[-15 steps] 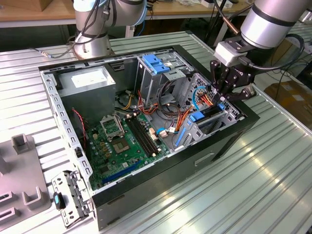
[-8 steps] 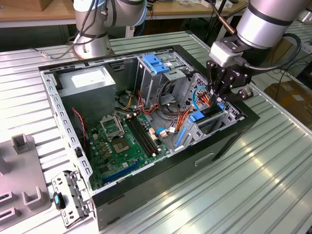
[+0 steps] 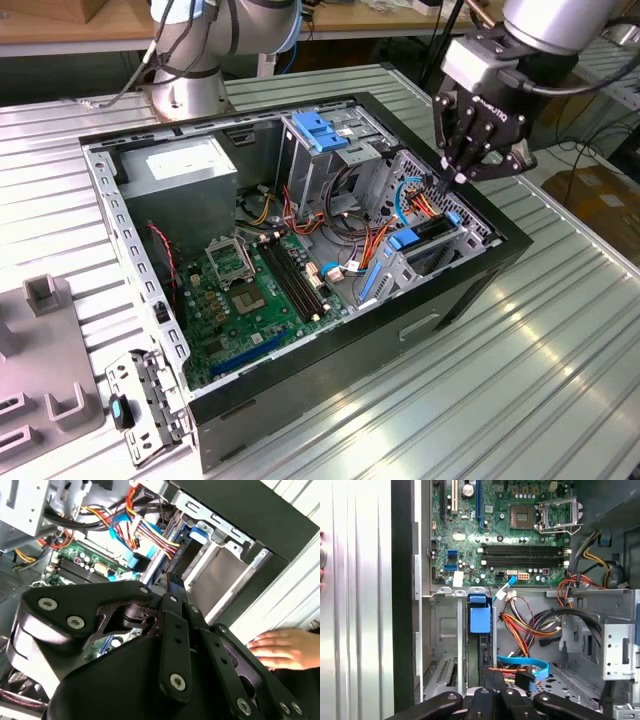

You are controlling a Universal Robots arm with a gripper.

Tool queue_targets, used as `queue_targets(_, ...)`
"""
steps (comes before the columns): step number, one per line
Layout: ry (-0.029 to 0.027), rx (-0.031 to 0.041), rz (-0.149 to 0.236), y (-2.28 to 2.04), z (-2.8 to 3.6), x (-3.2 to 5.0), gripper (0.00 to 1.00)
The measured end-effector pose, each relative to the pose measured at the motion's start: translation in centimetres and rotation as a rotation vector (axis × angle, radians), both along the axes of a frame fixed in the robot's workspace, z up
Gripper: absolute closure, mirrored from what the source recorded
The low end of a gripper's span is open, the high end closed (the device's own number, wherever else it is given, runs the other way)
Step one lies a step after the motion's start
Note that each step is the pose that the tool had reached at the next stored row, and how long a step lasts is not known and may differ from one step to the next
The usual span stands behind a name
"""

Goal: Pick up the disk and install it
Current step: 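Insert the second disk wire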

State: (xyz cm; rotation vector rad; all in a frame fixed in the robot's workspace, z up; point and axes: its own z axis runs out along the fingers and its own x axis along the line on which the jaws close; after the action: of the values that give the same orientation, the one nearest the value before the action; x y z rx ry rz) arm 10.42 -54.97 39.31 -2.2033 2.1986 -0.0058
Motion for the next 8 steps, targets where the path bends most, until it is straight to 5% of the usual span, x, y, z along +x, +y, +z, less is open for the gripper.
queue_targets(3, 0.0017, -0.0126, 0.000, 1.58, 0.05, 0.00, 0.89)
queue_targets(4, 0.0046, -0.0232, 0.000, 2.50, 0.07, 0.01, 0.89)
queue_targets(6, 0.0134, -0.0426, 0.000, 3.15, 0.10, 0.07, 0.89)
queue_targets(7, 0.0181, -0.0585, 0.000, 3.42, 0.09, 0.13, 0.89)
queue_targets(8, 0.0187, -0.0677, 0.000, 3.50, 0.09, 0.14, 0.89)
